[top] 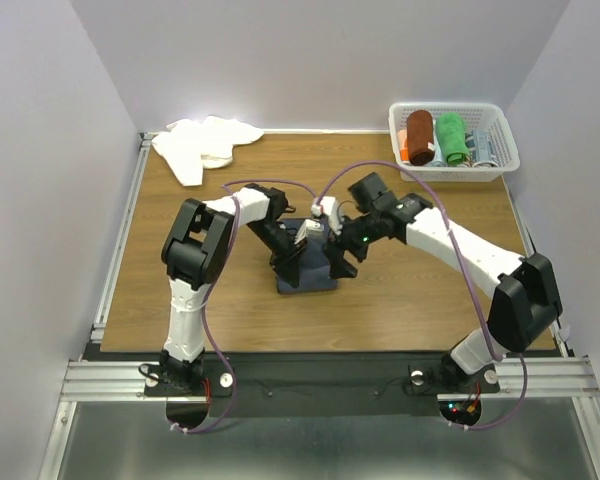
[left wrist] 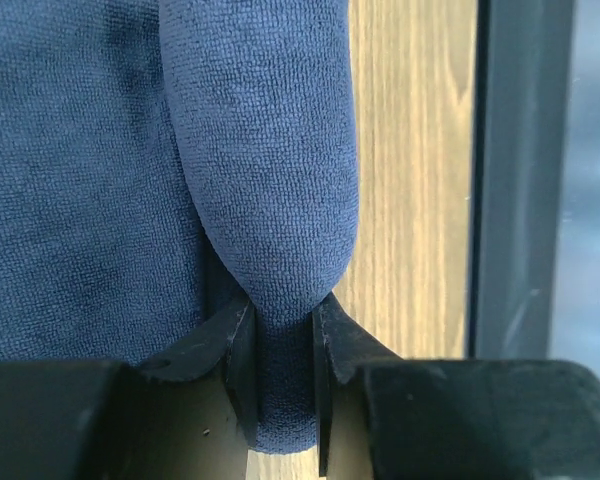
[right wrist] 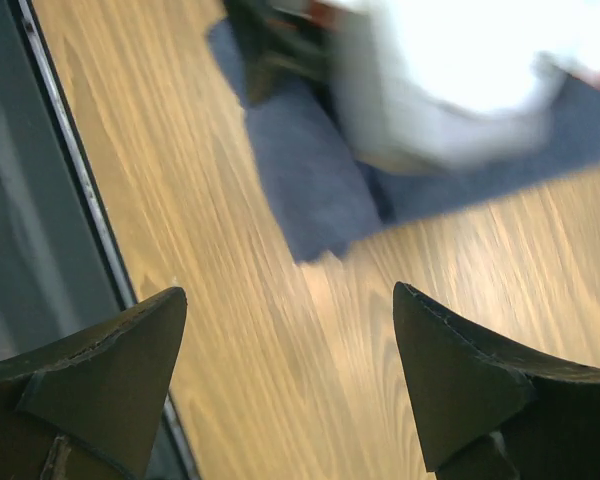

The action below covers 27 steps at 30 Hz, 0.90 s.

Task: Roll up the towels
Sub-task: Roll the towel

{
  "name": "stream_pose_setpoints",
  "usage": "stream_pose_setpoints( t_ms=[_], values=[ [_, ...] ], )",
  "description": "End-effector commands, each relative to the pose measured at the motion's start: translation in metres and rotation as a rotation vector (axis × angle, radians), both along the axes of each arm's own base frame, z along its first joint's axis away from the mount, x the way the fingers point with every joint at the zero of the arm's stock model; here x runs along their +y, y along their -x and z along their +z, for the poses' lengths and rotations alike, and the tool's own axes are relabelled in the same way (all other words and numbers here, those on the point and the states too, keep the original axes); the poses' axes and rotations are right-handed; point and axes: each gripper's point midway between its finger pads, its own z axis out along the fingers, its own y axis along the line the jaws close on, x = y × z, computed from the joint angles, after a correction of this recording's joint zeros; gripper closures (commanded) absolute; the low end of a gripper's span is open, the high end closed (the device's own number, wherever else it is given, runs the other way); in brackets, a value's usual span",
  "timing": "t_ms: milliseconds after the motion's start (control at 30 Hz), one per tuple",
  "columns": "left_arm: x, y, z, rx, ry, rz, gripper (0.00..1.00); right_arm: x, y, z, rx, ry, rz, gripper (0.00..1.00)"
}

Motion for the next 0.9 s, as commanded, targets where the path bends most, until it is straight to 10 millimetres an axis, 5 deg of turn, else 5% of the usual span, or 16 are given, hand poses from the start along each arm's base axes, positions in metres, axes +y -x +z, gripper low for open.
stream_pose_setpoints(
  t_ms=[0,333,500,600,633,700,733,867],
  values=[
    [0.032,-0.007,-0.039,-0.016,-0.149,-0.083,0.82,0.031,-0.018,0.002,-0.318,0.065,0.052,0.12],
    [0.033,-0.021,-0.044,0.017,-0.144,-0.057,0.76,0.086,-0.003,-0.059,-0.596,0.153,0.205,0.11],
    [0.033,-0.027,-0.043,0.014,-0.131,-0.037,0.71,0.086,0.006,-0.092,-0.602,0.192,0.255,0.16],
    [0.033,-0.03,-0.037,0.004,-0.118,-0.025,0.66,0.079,0.012,-0.109,-0.579,0.212,0.263,0.42],
    [0.033,-0.03,-0.034,0.0,-0.113,-0.021,0.64,0.078,0.013,-0.11,-0.571,0.207,0.261,0.62],
    [0.033,-0.033,-0.024,-0.021,-0.098,-0.01,0.58,0.075,0.024,-0.112,-0.534,0.187,0.268,0.81],
    [0.035,-0.032,-0.022,-0.024,-0.098,-0.002,0.57,0.075,0.027,-0.109,-0.526,0.173,0.27,0.99],
    [0.044,-0.037,0.006,-0.083,-0.092,0.014,0.44,0.063,0.044,-0.117,-0.444,0.188,0.313,0.99]
  ],
)
